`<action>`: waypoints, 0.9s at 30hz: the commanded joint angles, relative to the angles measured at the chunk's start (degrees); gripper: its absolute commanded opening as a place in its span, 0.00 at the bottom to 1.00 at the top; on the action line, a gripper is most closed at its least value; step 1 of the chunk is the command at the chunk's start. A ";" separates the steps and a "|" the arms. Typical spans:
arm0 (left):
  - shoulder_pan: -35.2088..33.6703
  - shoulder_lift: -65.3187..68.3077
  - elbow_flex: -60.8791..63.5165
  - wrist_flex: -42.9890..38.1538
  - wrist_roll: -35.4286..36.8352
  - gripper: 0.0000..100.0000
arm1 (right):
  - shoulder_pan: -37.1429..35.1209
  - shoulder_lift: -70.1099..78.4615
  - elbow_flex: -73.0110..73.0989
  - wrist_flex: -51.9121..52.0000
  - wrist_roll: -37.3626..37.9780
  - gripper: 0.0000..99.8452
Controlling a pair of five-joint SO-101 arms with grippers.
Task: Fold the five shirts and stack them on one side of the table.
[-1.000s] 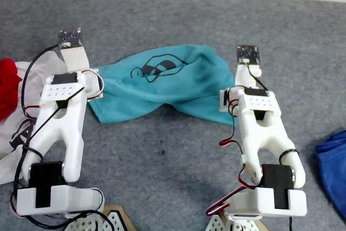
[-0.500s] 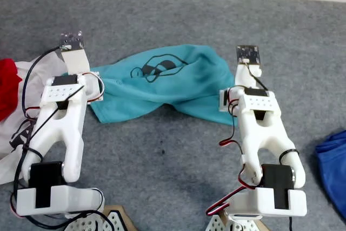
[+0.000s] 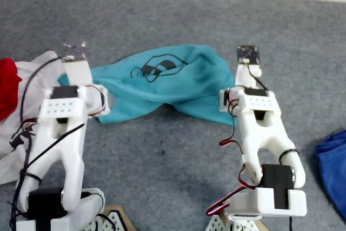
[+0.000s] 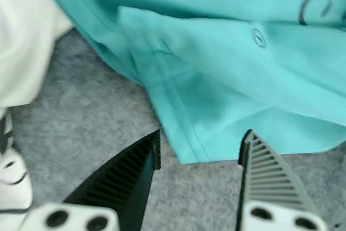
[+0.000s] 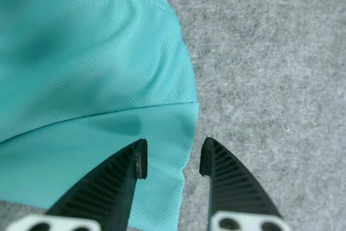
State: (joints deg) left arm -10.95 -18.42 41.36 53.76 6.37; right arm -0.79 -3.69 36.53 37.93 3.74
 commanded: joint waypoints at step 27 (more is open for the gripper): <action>-3.56 14.55 -11.47 -6.15 -0.26 0.21 | 0.75 -2.77 -0.22 -0.84 -0.26 0.17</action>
State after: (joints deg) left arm -12.79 -3.65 32.40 48.92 6.37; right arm -0.79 -3.69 36.53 37.93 3.74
